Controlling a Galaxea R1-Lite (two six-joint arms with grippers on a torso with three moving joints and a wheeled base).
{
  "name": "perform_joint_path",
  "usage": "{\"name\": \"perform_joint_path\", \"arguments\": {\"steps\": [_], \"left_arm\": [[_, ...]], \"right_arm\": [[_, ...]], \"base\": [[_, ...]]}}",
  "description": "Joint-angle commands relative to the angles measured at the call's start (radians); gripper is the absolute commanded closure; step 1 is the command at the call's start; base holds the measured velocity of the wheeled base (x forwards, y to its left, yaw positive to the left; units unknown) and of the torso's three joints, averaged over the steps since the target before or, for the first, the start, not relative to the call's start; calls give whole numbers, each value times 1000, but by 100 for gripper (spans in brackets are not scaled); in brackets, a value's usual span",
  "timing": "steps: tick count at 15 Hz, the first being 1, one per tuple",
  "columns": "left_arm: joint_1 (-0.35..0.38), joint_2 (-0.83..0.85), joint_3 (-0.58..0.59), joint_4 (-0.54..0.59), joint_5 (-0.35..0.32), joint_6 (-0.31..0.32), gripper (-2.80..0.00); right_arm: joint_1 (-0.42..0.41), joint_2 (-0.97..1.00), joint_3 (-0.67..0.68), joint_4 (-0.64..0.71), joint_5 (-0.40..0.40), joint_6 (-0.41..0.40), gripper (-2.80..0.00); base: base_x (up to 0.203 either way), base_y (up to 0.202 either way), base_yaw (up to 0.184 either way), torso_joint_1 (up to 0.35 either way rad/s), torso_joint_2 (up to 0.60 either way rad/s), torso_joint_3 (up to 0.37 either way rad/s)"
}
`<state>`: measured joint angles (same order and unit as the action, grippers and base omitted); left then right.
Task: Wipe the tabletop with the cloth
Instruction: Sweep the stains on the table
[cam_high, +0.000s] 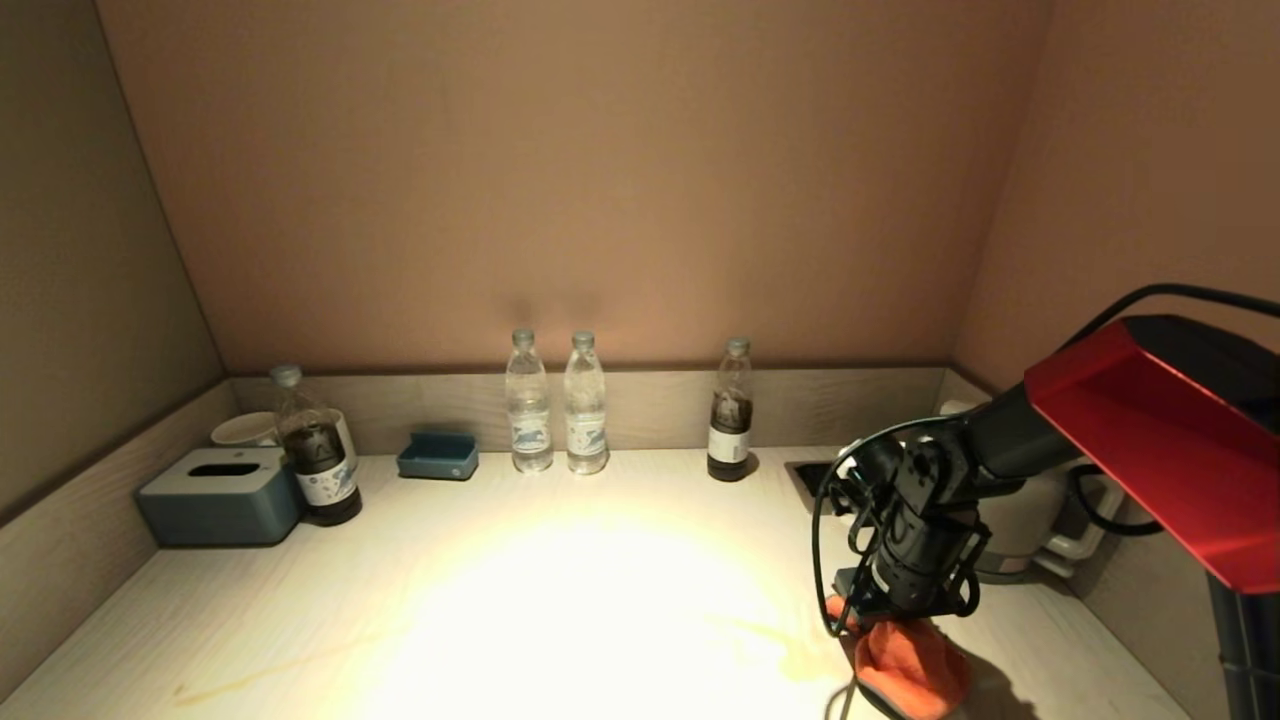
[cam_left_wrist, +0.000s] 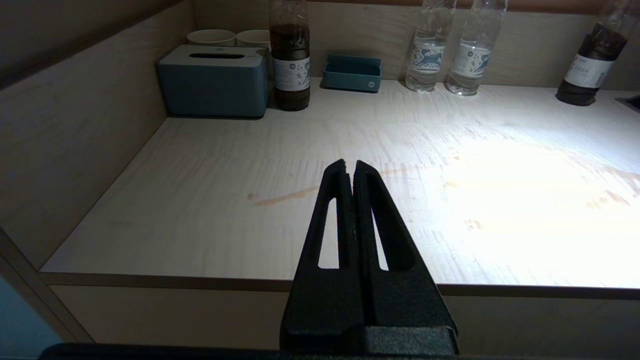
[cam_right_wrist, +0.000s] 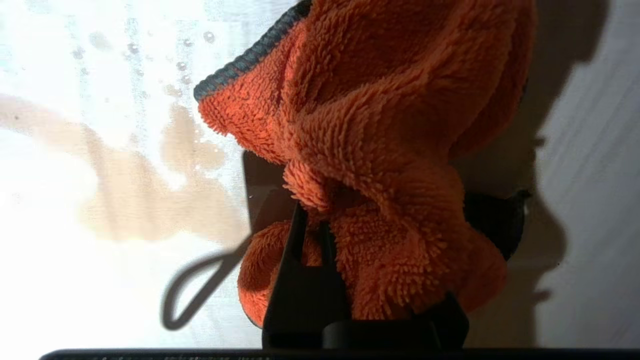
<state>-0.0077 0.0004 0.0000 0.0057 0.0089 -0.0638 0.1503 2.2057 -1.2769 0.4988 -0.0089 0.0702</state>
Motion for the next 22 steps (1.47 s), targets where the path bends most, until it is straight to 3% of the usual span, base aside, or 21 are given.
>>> {"name": "perform_joint_path", "arguments": {"steps": [1, 5, 14, 22], "left_arm": [[0, 0, 0, 0, 0, -1, 0], [0, 0, 0, 0, 0, -1, 0], [0, 0, 0, 0, 0, -1, 0], [0, 0, 0, 0, 0, -1, 0]], "right_arm": [[27, -1, 18, -25, 0, -1, 0], [49, 0, 24, -36, -2, 0, 0], [213, 2, 25, -40, -33, 7, 0], [300, 53, -71, -40, -87, 8, 0]], "base": [[0, 0, 0, 0, 0, 0], [0, 0, 0, 0, 0, 0], [0, 0, 0, 0, 0, 0], [0, 0, 0, 0, 0, 0]]}}
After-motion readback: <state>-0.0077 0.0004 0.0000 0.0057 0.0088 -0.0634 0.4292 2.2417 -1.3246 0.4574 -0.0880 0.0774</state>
